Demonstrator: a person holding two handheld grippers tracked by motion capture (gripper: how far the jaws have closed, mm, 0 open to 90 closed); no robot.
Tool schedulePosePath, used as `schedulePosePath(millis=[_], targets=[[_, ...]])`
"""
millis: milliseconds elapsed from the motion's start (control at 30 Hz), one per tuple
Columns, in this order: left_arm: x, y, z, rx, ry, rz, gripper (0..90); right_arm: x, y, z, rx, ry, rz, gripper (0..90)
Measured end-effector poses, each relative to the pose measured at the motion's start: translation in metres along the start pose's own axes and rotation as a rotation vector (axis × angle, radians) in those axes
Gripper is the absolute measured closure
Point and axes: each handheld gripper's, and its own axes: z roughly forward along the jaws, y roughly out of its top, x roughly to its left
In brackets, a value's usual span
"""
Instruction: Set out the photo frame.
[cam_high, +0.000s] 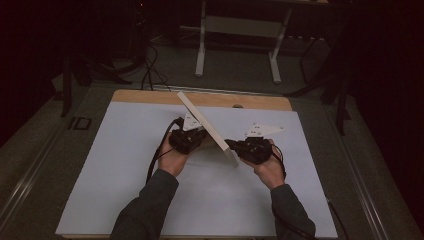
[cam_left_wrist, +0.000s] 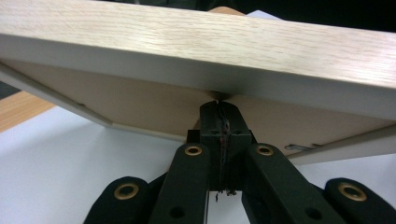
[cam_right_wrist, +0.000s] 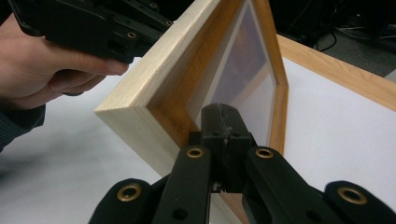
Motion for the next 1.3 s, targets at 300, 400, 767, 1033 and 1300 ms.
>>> schedulePosePath(millis=[300,400,767,1033,1300], targets=[[-0.011,-0.003,-0.005,-0.015,-0.033,0.021,90.0,0.003,0.001,0.002,0.008,0.003,-0.014,90.0],[-0.013,-0.004,-0.008,-0.024,-0.051,0.017,90.0,0.003,0.000,0.001,0.003,0.009,-0.012,90.0],[-0.010,-0.004,-0.007,-0.031,-0.078,0.012,90.0,0.004,0.001,-0.002,0.005,0.019,-0.023,90.0],[-0.006,-0.002,-0.006,-0.013,-0.058,0.014,90.0,0.007,0.004,0.001,0.012,0.035,-0.039,90.0],[-0.003,-0.003,-0.006,-0.014,-0.061,0.011,90.0,0.009,0.006,0.006,0.011,0.045,-0.038,90.0]])
